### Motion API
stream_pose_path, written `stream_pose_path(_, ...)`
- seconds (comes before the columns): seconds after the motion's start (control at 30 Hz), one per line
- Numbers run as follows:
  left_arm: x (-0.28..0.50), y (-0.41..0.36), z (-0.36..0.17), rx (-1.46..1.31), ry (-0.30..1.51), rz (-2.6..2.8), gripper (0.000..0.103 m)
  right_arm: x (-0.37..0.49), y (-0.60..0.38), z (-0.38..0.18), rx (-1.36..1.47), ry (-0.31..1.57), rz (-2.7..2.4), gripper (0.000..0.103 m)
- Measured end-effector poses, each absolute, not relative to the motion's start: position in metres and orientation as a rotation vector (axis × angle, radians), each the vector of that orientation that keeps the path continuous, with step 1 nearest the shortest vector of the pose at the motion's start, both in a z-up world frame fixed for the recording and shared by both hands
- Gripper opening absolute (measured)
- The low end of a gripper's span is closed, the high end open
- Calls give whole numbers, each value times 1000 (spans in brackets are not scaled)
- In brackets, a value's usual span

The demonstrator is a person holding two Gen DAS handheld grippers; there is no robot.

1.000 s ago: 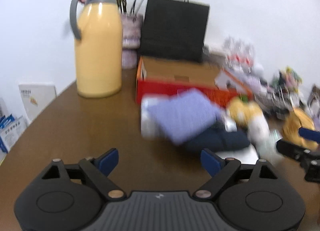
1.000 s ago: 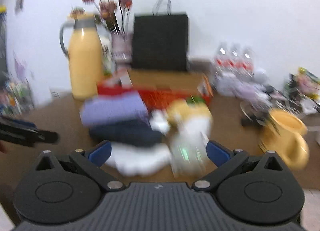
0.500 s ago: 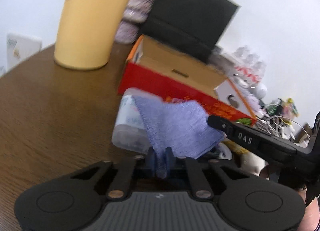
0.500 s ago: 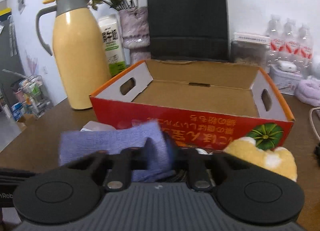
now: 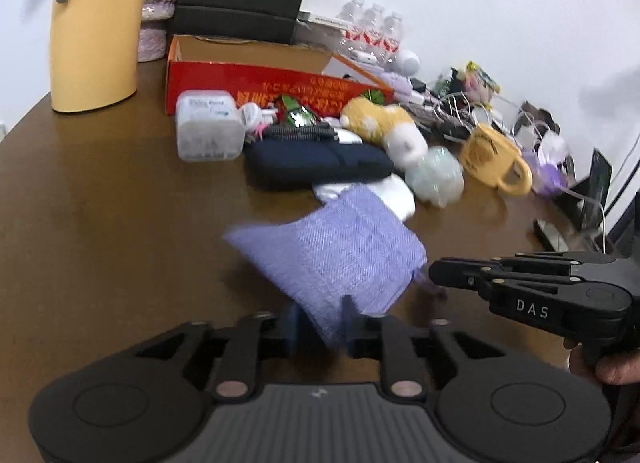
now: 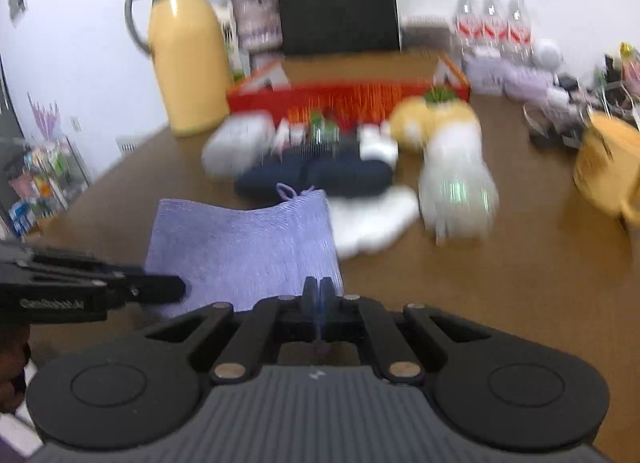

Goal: Organize objects
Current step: 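Carry the lavender cloth into the cardboard box and open both grippers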

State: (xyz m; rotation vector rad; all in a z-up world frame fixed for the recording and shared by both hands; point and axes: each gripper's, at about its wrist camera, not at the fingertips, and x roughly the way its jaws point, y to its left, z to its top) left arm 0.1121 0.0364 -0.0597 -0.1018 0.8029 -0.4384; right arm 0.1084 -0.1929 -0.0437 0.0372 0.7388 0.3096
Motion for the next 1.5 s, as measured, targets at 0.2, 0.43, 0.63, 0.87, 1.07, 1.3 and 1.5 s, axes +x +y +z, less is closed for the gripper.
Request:
stream_pose_path(0.2,122,38,-61,-109,786,-355,32,104,-194,-58,62,720,239,51)
stream_pose_path(0.43,136,49,-60,-199,779,-300,26,141,-176,-57,69,682,304,40)
stream_pose_path(0.63,122,53,-41,-191,727,-364,3,128,-163,-42,63,659,346,3)
stream_pose_path(0.87,210,58,31,-214,531,-403,4,161,-181,30,45,445,354,3)
stream_pose_path(1.07,363,28,37,-49,632,-253,5,341,-174,57,29,524,342,3)
stream_pose_path(1.3,426,24,-6,30,816,-77,17,459,-143,-1,-11,809,319,4)
stream_pose_path(1.5,398,38,31,40,715,-69,36,455,-153,-8,14,819,335,36)
